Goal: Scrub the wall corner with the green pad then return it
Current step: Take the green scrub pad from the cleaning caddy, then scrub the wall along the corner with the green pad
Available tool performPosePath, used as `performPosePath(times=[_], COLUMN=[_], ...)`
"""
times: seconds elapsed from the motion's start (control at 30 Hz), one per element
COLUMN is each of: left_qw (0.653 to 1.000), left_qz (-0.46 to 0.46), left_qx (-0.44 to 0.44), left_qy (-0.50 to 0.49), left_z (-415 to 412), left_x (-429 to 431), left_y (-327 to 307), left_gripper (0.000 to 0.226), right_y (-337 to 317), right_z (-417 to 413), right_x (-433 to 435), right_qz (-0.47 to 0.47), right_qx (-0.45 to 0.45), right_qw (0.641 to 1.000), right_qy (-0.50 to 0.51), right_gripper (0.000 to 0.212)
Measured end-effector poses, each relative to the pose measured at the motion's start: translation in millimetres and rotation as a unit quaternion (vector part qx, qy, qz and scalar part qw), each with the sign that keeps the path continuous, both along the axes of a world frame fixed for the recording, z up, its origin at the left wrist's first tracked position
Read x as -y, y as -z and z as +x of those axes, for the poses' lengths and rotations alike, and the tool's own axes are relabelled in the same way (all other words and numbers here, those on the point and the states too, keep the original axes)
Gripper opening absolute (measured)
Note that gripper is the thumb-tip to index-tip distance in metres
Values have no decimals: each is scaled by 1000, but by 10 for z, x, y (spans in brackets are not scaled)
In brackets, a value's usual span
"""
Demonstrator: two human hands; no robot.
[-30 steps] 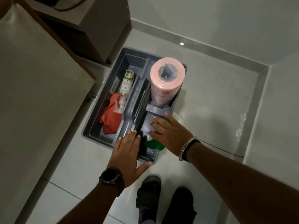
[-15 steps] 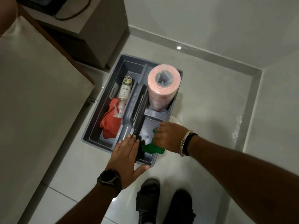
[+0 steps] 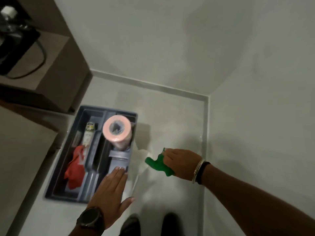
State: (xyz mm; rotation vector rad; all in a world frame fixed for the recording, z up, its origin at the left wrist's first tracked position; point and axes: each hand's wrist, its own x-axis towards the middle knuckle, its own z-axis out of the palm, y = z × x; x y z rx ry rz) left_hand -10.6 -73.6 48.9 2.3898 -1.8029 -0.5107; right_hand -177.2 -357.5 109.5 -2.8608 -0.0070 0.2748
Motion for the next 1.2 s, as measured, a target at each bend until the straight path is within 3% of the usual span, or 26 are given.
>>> performPosePath(times=[0.13,0.23,0.47,0.57,0.7,0.83,0.93,1.2], left_qw=[997,993,987,988,995,999,997,998], left_qz=[-45,-65,-64,-78,-69,20,34,28], left_qx=[6,-11,-21,-8,8,21,47,39], left_qy=[63,103,146,134,78,44,44,37], left_z=[-194,-373,-565,-543,-457,-604,-635,-628], left_x=[592,1009,2043,2436,2737,2535,2404,2429], left_y=[111,553,2277,3058,3853,4380,4520,4488], left_gripper=[80,77,76,77,91,108,117,118], right_y=[202,674,2378,3191,4072,4892,5056,5053], right_z=[-350,-545,-767,-827,-976,-1318,-1406,-1486], right_x=[596,1059,2082,2460,2632,2195,1840,1560], right_qz=[-26,-48,-138,-195,-213,-116,-77,-80], right_qx=[-55,-73,-17,-39,-29,-39,-39,-27], right_qw=[989,976,926,909,894,915,894,877], right_qy=[138,200,351,366,393,385,439,473], right_gripper=[28,34,24,33,18,54,76,71])
